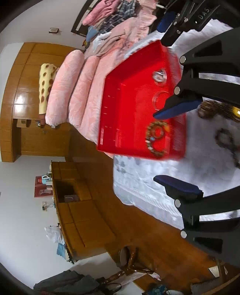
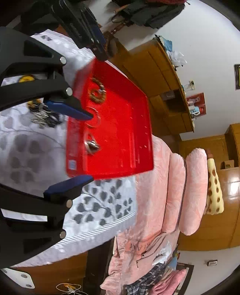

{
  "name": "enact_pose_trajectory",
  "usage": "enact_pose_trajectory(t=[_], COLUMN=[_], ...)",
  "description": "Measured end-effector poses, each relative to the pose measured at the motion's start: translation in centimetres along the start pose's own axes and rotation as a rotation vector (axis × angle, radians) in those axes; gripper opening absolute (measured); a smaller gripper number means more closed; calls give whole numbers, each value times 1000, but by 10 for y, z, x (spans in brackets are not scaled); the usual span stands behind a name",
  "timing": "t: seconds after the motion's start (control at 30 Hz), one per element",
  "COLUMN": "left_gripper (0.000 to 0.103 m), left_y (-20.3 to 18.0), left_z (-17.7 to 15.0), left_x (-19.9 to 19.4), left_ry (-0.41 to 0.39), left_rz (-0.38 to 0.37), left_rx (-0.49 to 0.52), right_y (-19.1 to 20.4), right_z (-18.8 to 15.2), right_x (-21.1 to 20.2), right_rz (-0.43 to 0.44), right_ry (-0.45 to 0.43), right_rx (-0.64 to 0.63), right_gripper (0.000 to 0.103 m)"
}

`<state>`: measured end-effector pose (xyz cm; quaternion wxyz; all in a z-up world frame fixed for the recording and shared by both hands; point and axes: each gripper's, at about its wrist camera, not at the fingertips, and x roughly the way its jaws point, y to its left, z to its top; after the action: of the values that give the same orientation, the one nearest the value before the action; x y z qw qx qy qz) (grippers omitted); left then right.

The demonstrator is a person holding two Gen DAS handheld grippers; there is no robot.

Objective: Organize jewelry
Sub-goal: 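Open both tools over the red tin to drop ring and hoop, then withdraw, then grasp the multicolour bead bracelet with the left tool while the right tool grasps the amber pendant necklace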

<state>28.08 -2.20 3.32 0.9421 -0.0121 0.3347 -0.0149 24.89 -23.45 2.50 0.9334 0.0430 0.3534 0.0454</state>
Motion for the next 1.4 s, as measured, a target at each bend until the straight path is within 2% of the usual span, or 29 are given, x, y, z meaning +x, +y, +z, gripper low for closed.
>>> enact_pose_trajectory(t=[0.33,0.5,0.57,0.7,0.87,1.07,1.27,1.3,1.4], left_gripper=[62,62,62,62,61,61,61,61,61], left_y=[21,29,33,39,53,56,57,57,56], left_z=[-64,-89,-93,-97,-105,-106,-106,-106,-105], left_x=[-19,-23,-25,-34,-29,-28,-28,-27,-27], left_ry=[56,103,115,113,159,169,170,172,173], left_rz=[42,50,41,59,31,7,-11,-14,-19], left_rx=[1,-9,-18,-7,-53,-71,-75,-77,-76], right_y=[36,59,68,83,96,103,110,111,107], right_z=[-52,-73,-81,-89,-93,-87,-77,-76,-75], right_x=[-10,-10,-9,-6,7,17,35,36,37], right_rz=[39,63,73,87,88,83,63,60,47], right_ry=[59,107,128,162,205,214,228,228,226], right_rx=[-48,-57,-63,-82,-81,-72,-90,-94,-97], right_gripper=[59,50,45,44,44,48,56,55,34])
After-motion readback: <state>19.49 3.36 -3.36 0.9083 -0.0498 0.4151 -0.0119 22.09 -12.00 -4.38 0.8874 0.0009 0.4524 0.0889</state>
